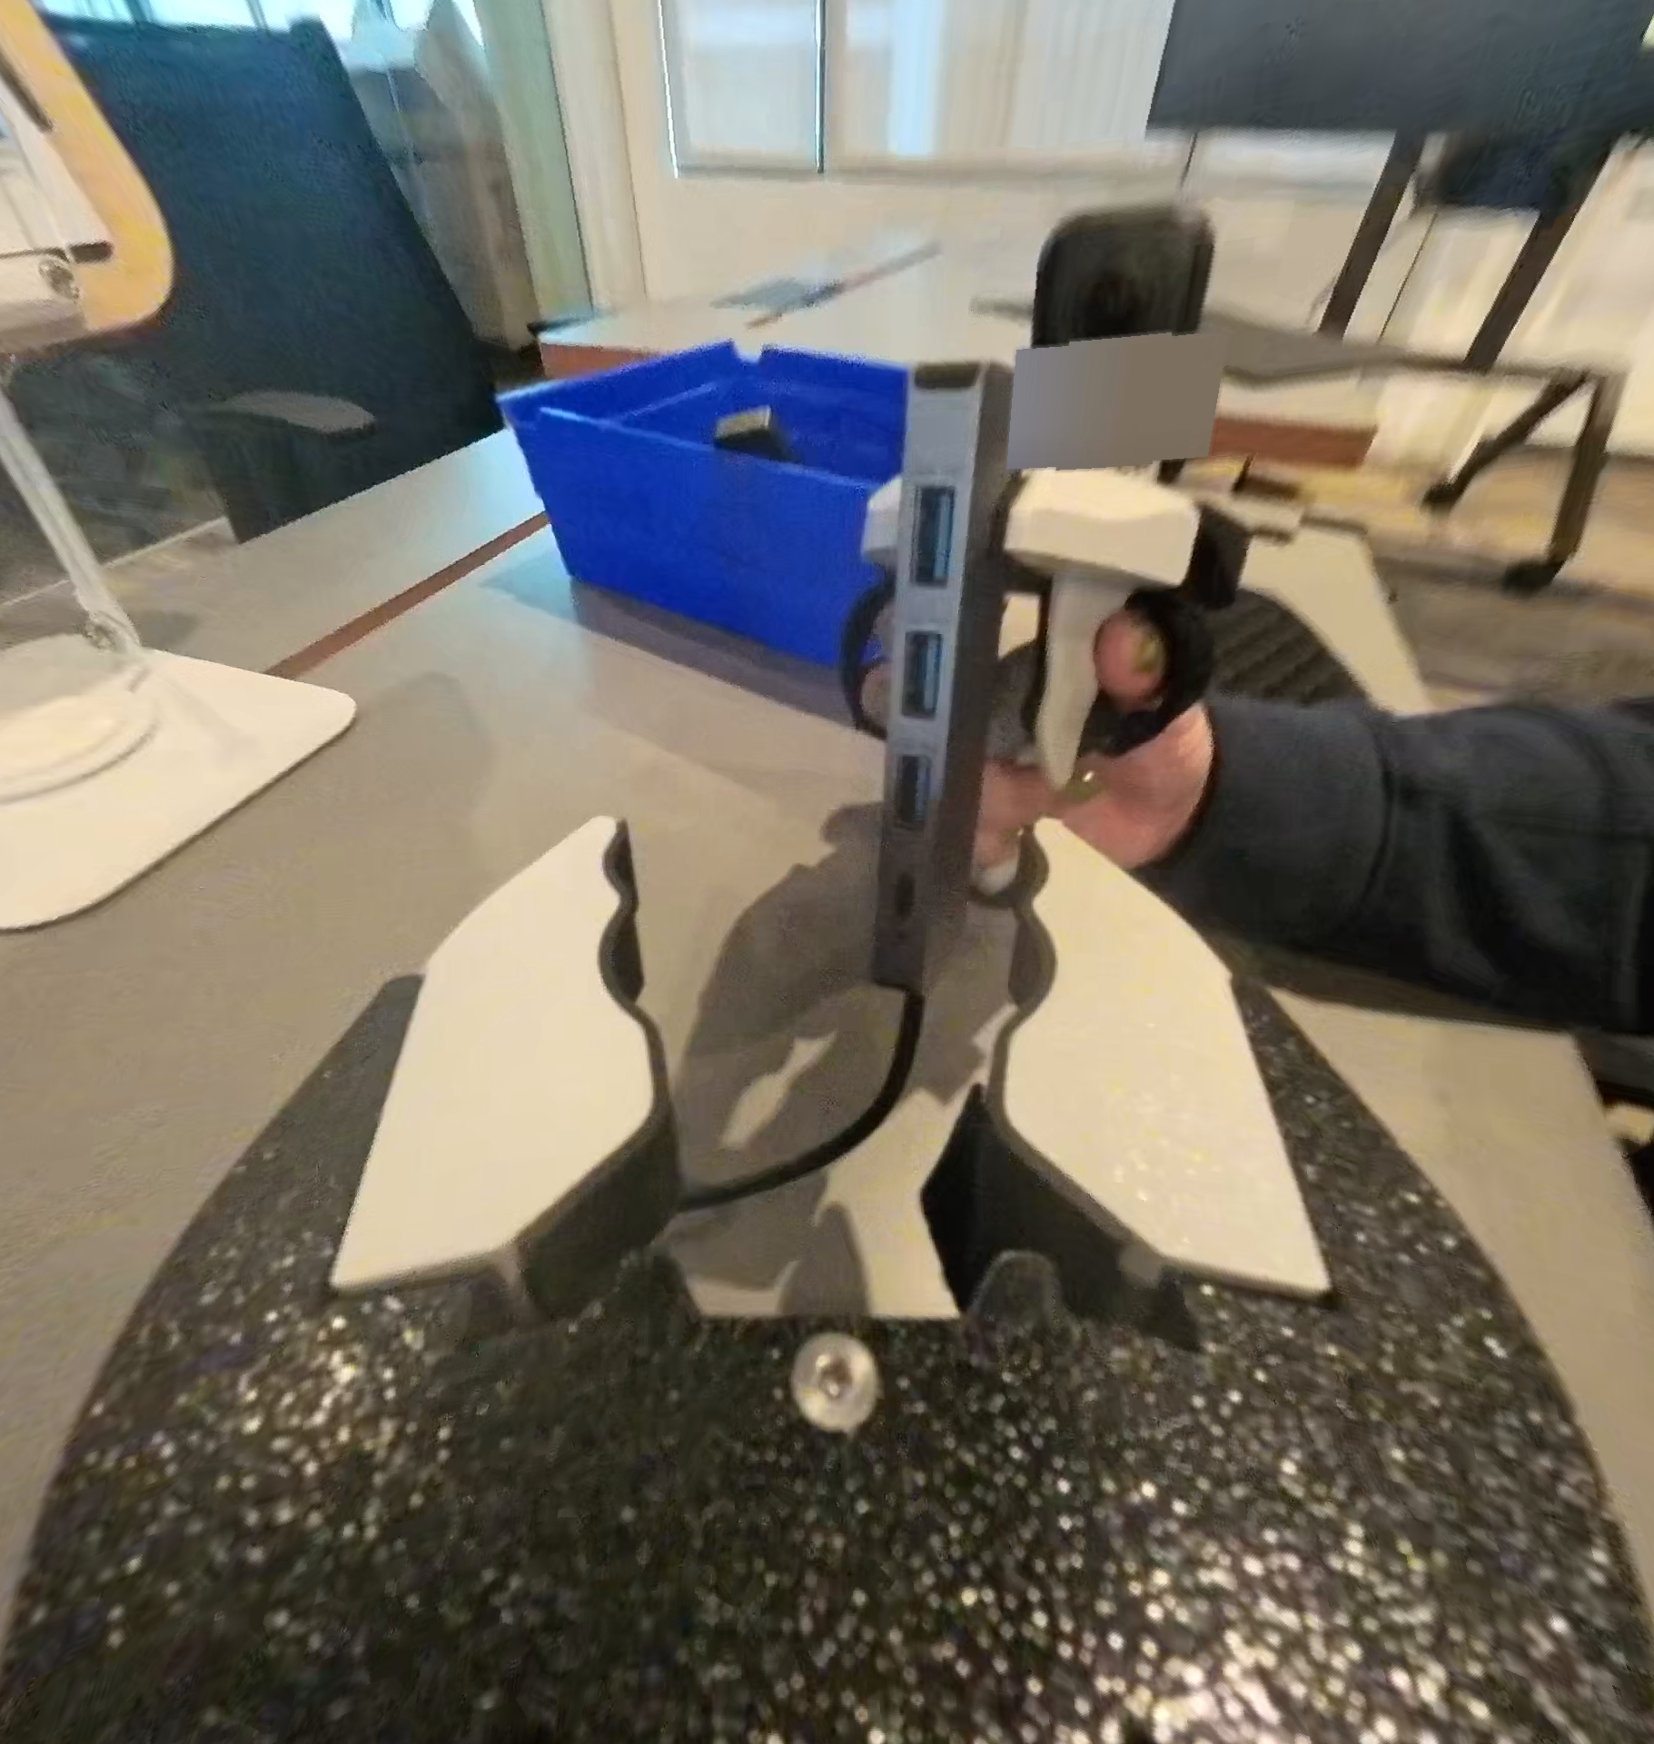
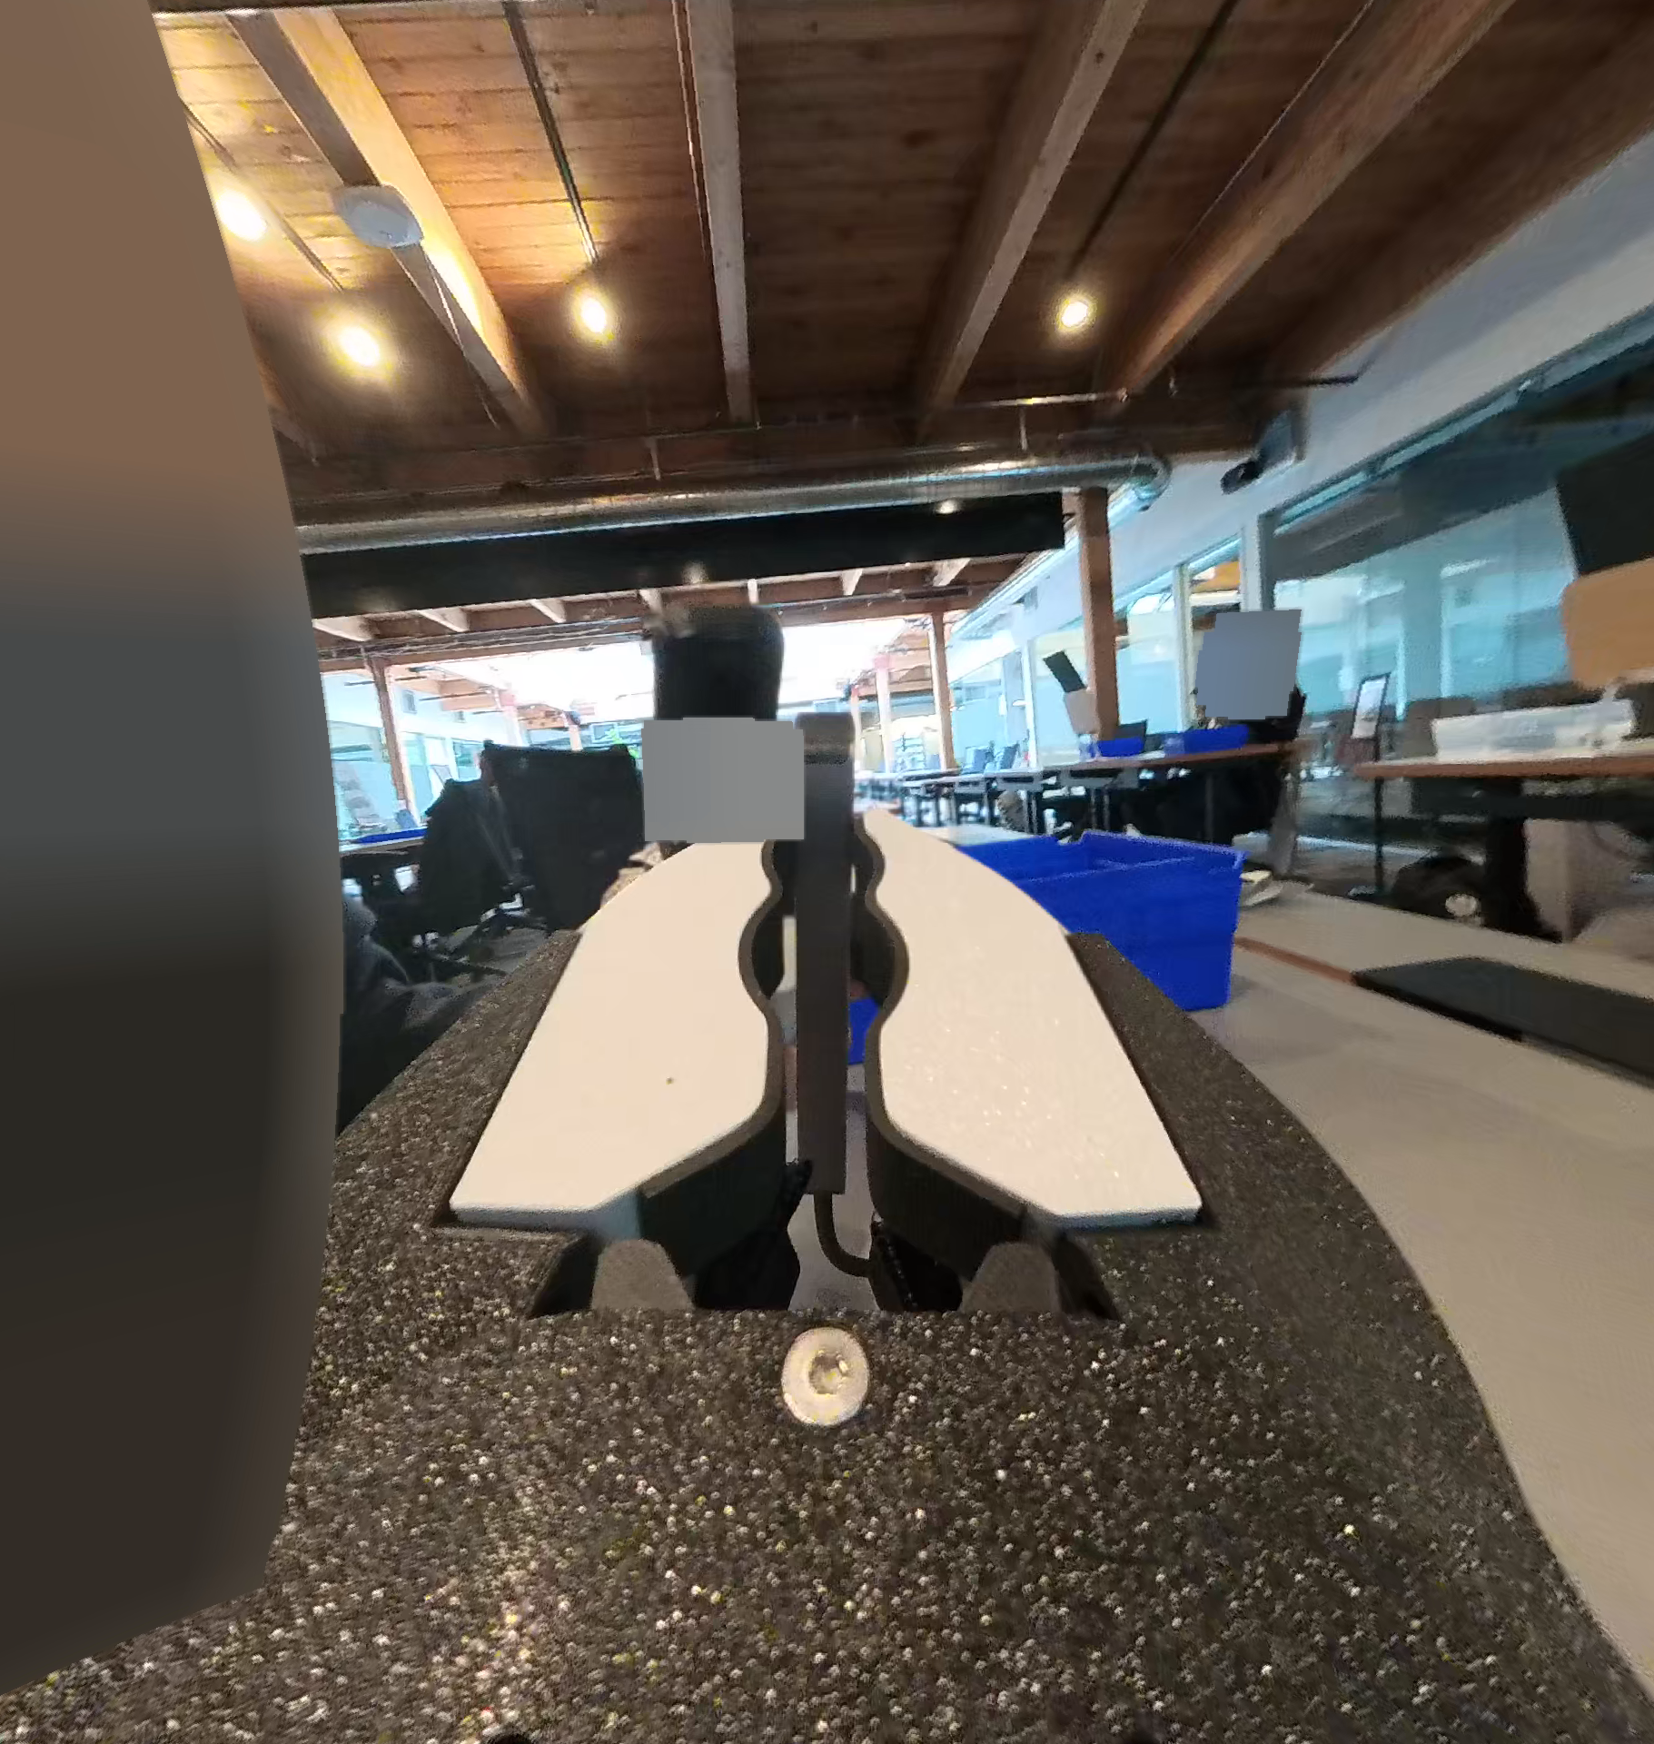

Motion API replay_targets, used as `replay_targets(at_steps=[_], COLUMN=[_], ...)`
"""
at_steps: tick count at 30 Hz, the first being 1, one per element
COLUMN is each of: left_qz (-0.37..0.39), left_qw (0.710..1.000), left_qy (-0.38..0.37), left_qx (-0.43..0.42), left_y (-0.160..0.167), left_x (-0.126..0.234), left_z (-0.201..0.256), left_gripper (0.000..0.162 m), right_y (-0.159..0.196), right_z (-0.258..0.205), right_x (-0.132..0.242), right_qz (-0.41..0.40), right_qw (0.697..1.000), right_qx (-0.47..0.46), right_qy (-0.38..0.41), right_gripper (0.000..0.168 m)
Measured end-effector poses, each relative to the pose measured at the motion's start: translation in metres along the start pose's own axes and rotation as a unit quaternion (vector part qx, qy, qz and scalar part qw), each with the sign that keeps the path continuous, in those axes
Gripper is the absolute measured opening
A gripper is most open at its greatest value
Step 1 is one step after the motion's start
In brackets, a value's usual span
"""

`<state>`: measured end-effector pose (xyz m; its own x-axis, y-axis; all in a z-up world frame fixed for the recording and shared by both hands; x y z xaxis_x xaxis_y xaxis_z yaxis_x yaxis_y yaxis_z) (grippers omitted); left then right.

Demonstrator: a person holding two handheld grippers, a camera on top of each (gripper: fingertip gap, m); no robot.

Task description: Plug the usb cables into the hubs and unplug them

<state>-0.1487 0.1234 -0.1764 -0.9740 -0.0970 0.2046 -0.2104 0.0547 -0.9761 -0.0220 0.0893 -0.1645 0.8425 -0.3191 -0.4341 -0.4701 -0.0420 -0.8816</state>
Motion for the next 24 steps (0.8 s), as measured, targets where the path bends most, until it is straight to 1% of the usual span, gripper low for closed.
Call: replay_targets(at_steps=[1,2,4,6,9,11,12,14,17,19,20,24], left_qz=[0.021,0.037,0.046,0.034,0.018,0.015,0.019,0.03,0.03,0.033,0.034,0.033], left_qw=[1.0,0.999,0.999,0.999,0.999,0.999,0.999,0.998,0.998,0.998,0.998,0.998], left_qy=[0.0,0.003,0.017,0.018,0.019,0.03,0.035,0.05,0.024,0.009,0.003,0.027], left_qx=[0.012,0.013,0.007,0.013,0.02,0.019,0.015,-0.008,-0.039,-0.052,-0.056,-0.047], left_y=[0.003,0.005,0.009,0.013,0.02,0.023,0.024,0.024,0.026,0.027,0.027,0.029], left_x=[0.002,0.004,0.008,0.009,0.008,0.006,0.005,0.005,0.003,0.004,0.005,0.007], left_z=[0.001,0.002,0.003,0.001,0.002,0.004,0.006,0.011,0.012,0.01,0.009,0.01], left_gripper=[0.069,0.06,0.047,0.046,0.053,0.05,0.044,0.017,0.014,0.011,0.011,0.011], right_y=[0.002,0.004,0.006,0.007,0.008,0.008,0.009,0.009,0.009,0.008,0.007,0.013], right_z=[0.0,0.001,0.001,0.0,0.0,-0.001,-0.002,-0.002,-0.001,0.001,0.001,0.002], right_x=[-0.001,-0.001,-0.003,-0.003,-0.004,-0.005,-0.006,-0.007,-0.005,-0.004,-0.003,-0.004], right_qz=[-0.002,-0.005,-0.01,-0.01,-0.005,-0.006,-0.008,-0.008,-0.015,-0.019,-0.025,-0.082], right_qw=[1.0,1.0,1.0,1.0,1.0,1.0,1.0,1.0,1.0,0.999,0.999,0.996], right_qx=[-0.003,-0.005,-0.007,-0.009,-0.012,-0.014,-0.014,-0.01,0.005,0.023,0.029,0.025], right_qy=[-0.001,-0.001,-0.003,-0.005,-0.007,-0.011,-0.013,-0.01,0.003,0.02,0.025,0.017], right_gripper=[0.011,0.011,0.011,0.011,0.011,0.011,0.011,0.012,0.014,0.02,0.026,0.039])
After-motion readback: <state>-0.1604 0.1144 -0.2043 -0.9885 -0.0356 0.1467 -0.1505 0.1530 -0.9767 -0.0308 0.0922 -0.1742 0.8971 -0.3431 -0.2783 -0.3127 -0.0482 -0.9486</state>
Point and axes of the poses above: each gripper's, where its closed fingertips meet, x back along the fingers, y out of its underside, z = x × y across the jaws, the point moved 7 cm from there along x, back along the fingers, and after that the axes turned 5 degrees about -x, right-handed, at the moved point
